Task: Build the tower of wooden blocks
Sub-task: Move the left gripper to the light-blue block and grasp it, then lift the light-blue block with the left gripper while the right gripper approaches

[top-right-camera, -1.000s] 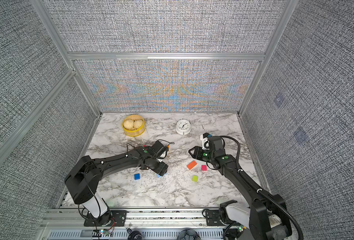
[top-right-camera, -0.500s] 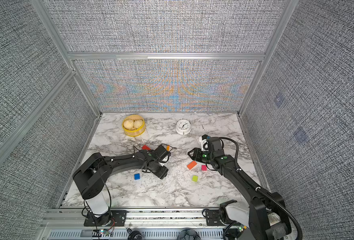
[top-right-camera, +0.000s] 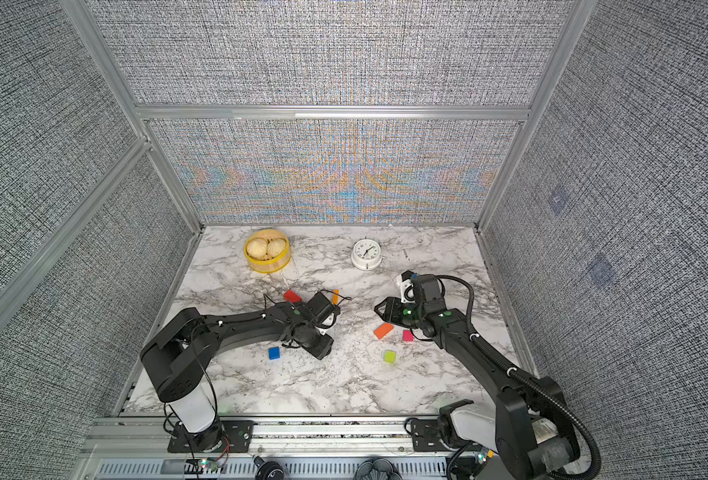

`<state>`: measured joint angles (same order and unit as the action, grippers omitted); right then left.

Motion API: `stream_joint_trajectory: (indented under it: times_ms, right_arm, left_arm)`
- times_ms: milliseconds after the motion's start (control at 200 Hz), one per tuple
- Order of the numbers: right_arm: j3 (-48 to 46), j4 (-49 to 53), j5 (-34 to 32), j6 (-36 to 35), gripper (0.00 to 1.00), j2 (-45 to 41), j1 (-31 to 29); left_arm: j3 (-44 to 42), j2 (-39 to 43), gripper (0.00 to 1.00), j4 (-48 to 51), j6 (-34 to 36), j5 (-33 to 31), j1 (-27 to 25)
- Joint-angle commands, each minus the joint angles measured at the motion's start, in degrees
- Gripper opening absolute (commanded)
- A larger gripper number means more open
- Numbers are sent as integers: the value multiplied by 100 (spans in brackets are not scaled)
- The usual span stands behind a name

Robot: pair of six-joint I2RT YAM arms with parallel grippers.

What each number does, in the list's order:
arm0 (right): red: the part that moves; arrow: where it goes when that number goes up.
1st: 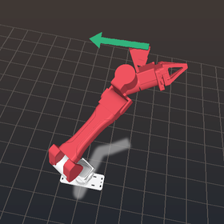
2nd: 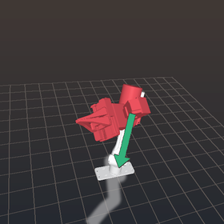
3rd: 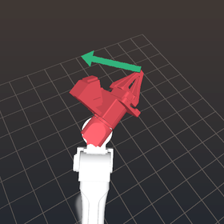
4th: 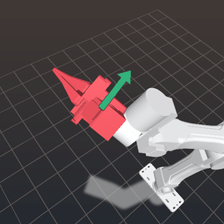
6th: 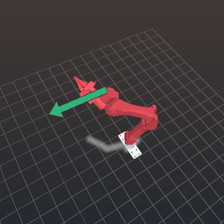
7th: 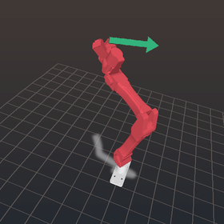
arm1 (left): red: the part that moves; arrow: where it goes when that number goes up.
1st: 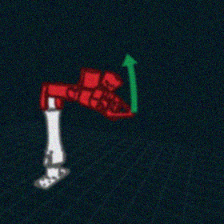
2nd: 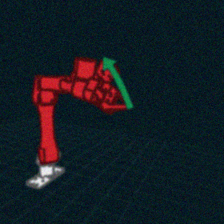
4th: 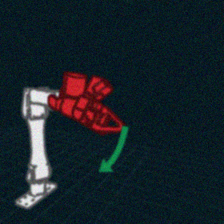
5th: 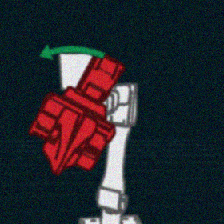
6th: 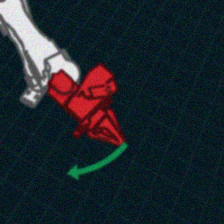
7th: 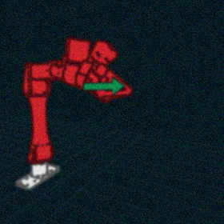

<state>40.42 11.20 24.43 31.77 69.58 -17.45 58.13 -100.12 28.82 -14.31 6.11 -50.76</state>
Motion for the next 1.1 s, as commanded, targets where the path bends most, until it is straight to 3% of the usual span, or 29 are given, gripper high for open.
stream_joint_trajectory:
  times_ms: [0,405,685,845,930,1090]
  right_arm:
    - [23,-83,62,8,49,17,-10]
    - [97,-126,62,27,49,130,-56]
    - [113,-109,21,79,49,183,-74]
    - [122,-195,63,254,51,329,-68]
    - [106,-313,97,372,58,355,-71]
    - [120,-446,183,538,58,408,-79]
  left_arm:
    - [-97,109,49,273,-148,113,-4]
    - [-120,12,43,294,-239,30,-4]
    - [-79,-13,22,326,-246,131,-4]
    - [-45,224,22,286,-292,203,-4]
    - [39,368,22,269,-310,258,-4]
    - [235,510,21,94,-303,526,35]
